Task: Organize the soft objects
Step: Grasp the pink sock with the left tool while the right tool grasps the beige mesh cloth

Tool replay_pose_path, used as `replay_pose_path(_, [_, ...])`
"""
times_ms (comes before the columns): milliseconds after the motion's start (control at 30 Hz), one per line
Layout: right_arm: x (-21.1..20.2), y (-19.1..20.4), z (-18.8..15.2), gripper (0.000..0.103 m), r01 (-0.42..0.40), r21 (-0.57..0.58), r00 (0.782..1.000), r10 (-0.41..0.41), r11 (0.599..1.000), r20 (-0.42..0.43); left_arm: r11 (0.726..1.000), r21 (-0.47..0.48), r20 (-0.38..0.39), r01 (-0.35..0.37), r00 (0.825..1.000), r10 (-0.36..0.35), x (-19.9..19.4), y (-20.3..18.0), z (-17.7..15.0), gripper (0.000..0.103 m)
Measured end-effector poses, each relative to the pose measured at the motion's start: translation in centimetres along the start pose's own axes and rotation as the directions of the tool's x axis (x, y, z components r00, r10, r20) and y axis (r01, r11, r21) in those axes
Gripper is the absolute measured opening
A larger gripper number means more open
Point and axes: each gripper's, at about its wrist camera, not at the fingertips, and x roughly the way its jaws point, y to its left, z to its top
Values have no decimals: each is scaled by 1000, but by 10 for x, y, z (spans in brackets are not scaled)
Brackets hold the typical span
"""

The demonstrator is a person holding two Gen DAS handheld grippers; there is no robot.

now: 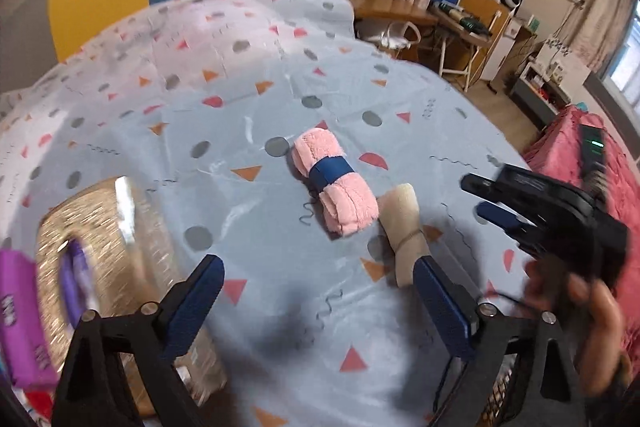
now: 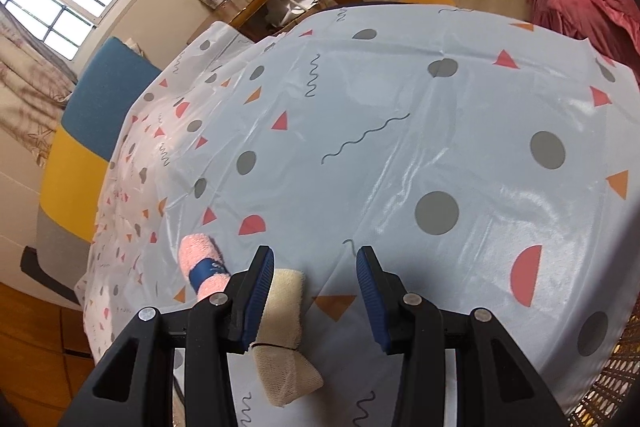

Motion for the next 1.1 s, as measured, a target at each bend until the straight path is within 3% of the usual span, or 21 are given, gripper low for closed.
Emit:
replay_pose_path(400, [1, 7, -1, 43, -65, -17, 998, 65, 998, -17, 997, -75, -106, -8, 994, 0, 97, -3, 50, 83])
replay_pose_path(633, [4, 9, -1, 44, -82, -20, 996, 82, 996, -37, 992, -122, -140, -13, 990, -4, 140, -7, 64, 78])
replay_pose_path(700, [4, 10, -2, 44, -81, -24, 996, 80, 996, -42, 990, -138, -171, -23, 985, -1, 153, -3, 62, 72])
replay_pose_path(733, [5, 10, -2, 44, -77, -26, 996, 76, 997, -44, 991, -128, -150, -29, 989, 10, 153, -3, 61, 71])
replay_pose_path(833, [7, 11, -3, 44, -69, -34, 996, 67, 997, -54, 996, -59, -129, -73, 989, 65, 148, -6, 57, 45])
replay_pose_path(867, [7, 11, -4, 44, -67, -39, 996, 65, 997, -57, 996, -54, -125, -70, 990, 62, 146, -4, 55, 43])
replay_pose_path(1100, [23, 19, -11, 44, -16, -99, 991, 3, 995, -131, 987, -99, -145, -125, 983, 110, 124, 21, 39, 40])
